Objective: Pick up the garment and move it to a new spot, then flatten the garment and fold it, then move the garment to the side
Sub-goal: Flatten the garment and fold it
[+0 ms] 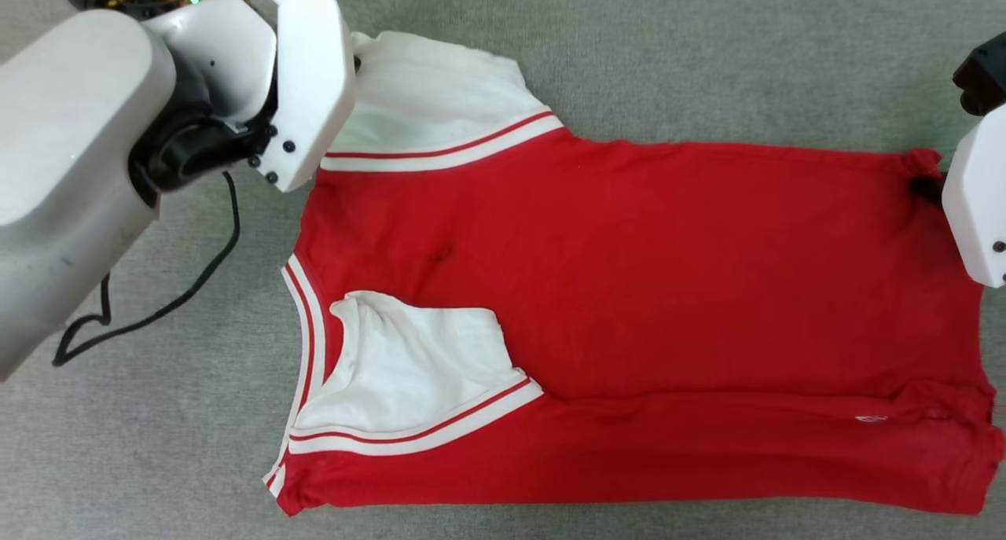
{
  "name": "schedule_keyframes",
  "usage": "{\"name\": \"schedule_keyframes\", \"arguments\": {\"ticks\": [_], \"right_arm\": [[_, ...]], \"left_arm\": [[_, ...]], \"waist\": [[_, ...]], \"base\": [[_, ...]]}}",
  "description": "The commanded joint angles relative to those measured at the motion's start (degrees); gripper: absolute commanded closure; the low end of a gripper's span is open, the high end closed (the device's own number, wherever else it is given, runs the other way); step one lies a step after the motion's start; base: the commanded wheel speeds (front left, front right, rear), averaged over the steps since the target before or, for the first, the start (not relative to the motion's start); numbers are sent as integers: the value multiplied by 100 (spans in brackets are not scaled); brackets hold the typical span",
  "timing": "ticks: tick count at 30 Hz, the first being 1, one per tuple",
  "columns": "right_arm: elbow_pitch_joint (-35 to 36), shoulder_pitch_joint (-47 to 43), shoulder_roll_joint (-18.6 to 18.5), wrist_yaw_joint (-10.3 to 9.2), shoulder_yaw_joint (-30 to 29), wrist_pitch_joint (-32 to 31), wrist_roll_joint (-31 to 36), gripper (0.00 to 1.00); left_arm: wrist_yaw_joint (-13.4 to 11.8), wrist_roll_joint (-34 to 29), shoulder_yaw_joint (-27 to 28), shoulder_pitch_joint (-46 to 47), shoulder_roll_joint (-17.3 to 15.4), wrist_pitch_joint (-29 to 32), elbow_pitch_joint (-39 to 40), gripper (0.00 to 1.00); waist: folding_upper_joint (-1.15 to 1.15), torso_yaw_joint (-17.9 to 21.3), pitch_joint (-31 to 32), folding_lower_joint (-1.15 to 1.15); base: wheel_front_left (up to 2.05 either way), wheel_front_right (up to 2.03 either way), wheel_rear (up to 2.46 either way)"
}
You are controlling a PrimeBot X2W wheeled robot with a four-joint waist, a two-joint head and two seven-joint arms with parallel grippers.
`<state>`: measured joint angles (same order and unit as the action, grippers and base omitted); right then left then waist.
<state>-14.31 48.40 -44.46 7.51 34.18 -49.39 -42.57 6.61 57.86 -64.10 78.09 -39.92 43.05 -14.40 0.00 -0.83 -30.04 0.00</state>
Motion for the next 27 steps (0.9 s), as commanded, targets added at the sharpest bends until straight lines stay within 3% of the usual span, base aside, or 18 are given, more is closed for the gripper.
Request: {"name": "schedule_keyframes", "arguments": {"ticks": [1,10,18,27], "right_arm": [[-59,-64,27,-5,88,120,-36,100],[218,-435,-341,-4,218,1079,-225,100],[547,-1247,-581,-4,171,1614,-335,100],[909,-2252,-627,-5,102,1849,-375,100]], "left_arm": [[21,30,0,-69,7,-64,5,100],[38,210,-58,-476,-143,-300,235,100],[-120,313,-194,-1175,-659,-461,909,100],[-494,483,-535,-2256,-1354,-557,1862,100]], "waist": [[0,5,186,0],[0,-63,867,0],[0,-37,1413,0],[0,57,1740,0]], "base": [[0,0,0],[0,0,0],[0,0,0],[0,0,0]]}}
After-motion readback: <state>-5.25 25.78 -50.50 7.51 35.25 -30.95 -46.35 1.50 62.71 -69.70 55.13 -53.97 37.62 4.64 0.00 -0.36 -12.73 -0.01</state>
